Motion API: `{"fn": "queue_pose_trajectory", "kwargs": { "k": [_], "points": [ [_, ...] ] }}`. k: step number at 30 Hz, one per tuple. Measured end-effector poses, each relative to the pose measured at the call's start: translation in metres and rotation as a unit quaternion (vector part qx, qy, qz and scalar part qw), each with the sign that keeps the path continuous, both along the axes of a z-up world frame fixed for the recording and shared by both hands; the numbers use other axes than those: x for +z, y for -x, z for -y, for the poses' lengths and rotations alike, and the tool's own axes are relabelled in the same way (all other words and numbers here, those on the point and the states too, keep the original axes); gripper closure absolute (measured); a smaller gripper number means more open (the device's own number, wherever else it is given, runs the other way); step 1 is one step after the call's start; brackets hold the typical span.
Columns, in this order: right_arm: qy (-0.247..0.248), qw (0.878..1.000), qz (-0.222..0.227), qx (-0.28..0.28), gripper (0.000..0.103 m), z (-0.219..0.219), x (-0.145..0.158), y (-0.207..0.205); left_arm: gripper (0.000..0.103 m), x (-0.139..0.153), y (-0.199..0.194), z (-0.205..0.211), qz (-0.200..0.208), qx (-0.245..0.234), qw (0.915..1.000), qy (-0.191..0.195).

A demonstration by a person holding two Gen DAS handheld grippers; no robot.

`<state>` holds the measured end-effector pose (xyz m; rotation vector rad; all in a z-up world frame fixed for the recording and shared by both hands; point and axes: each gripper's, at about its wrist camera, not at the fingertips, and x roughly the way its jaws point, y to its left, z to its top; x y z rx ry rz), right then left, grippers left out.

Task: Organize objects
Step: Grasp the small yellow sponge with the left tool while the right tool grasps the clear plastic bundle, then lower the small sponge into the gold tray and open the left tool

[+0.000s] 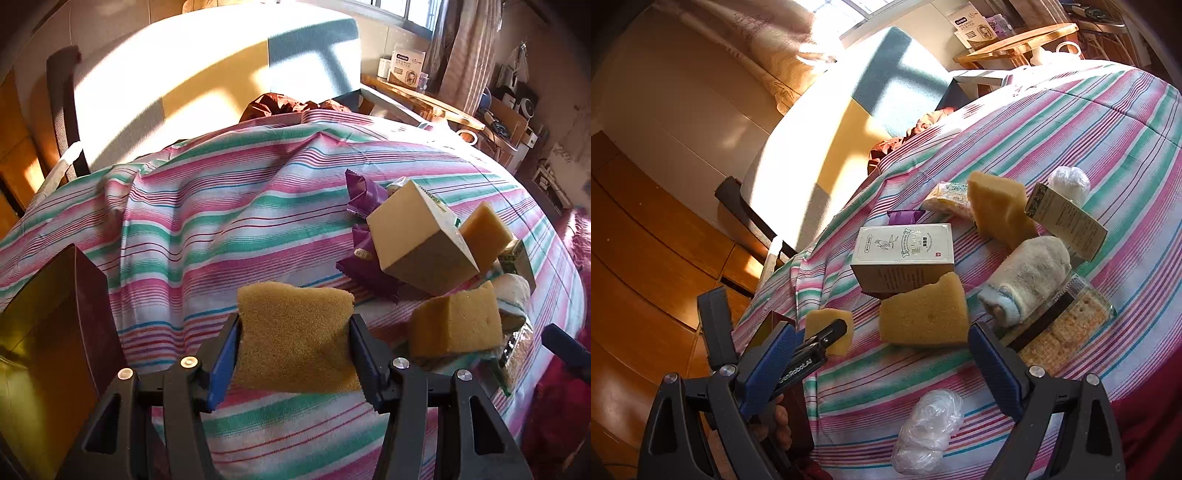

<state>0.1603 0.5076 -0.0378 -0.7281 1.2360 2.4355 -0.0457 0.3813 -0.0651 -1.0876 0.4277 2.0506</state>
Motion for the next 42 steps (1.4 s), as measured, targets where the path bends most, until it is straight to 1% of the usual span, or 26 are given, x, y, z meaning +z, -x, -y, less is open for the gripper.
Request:
{"fn": "queue_pose_trajectory", "kwargs": {
  "k": [2,4,7,10,13,17,19,20,21,23,25,29,31,35,38,42],
  "points": [
    [0.002,1.000,0.006,-0.003,0.007,-0.001,-0.001,0.001,0.046,0.012,-0.011,0.013,-0.012,-0.006,0.9998,-0.013],
    [0.004,1.000,0.023,0.001,0.007,0.000,-0.004,0.003,0.046,0.024,-0.019,0.027,-0.015,-0.008,0.9995,-0.027],
    [0.007,0.997,0.071,0.023,0.008,0.009,-0.013,0.013,0.045,0.039,-0.027,0.049,-0.028,-0.004,0.9988,-0.040],
    [-0.011,0.992,0.114,0.045,0.013,0.024,-0.018,0.019,0.045,0.049,-0.035,0.073,-0.043,-0.001,0.9979,-0.049],
    [-0.023,0.988,0.141,0.055,0.020,0.035,-0.024,0.020,0.045,0.054,-0.040,0.095,-0.046,0.007,0.9973,-0.056],
    [-0.039,0.980,0.187,0.060,0.033,0.043,-0.035,0.025,0.045,0.054,-0.040,0.125,-0.038,0.025,0.9968,-0.065],
    [-0.060,0.970,0.223,0.071,0.041,0.050,-0.042,0.032,0.045,0.054,-0.039,0.143,-0.032,0.038,0.9963,-0.070],
    [-0.073,0.964,0.244,0.078,0.055,0.054,-0.046,0.037,0.045,0.054,-0.036,0.153,-0.030,0.047,0.9958,-0.072],
    [-0.084,0.958,0.261,0.083,0.061,0.058,-0.050,0.040,0.045,0.052,-0.033,0.164,-0.027,0.059,0.9952,-0.073],
    [-0.110,0.953,0.268,0.090,0.066,0.066,-0.051,0.042,0.045,0.050,-0.019,0.190,-0.018,0.092,0.9929,-0.073],
    [-0.130,0.948,0.274,0.101,0.068,0.071,-0.051,0.044,0.045,0.046,0.002,0.218,-0.018,0.134,0.9885,-0.068],
    [-0.147,0.943,0.278,0.109,0.068,0.075,-0.054,0.047,0.045,0.041,0.058,0.270,0.001,0.212,0.9749,-0.069],
    [-0.152,0.942,0.278,0.112,0.068,0.077,-0.054,0.049,0.045,0.036,0.084,0.286,0.007,0.235,0.9700,-0.062],
    [-0.161,0.940,0.272,0.124,0.068,0.081,-0.054,0.050,0.045,0.018,0.124,0.300,0.023,0.272,0.9610,-0.046],
    [-0.168,0.938,0.274,0.130,0.068,0.084,-0.054,0.052,0.045,0.006,0.143,0.294,0.014,0.279,0.9597,-0.028],
    [-0.175,0.935,0.277,0.134,0.068,0.087,-0.054,0.053,0.044,-0.009,0.168,0.287,0.018,0.296,0.9550,-0.010]
  ]
}}
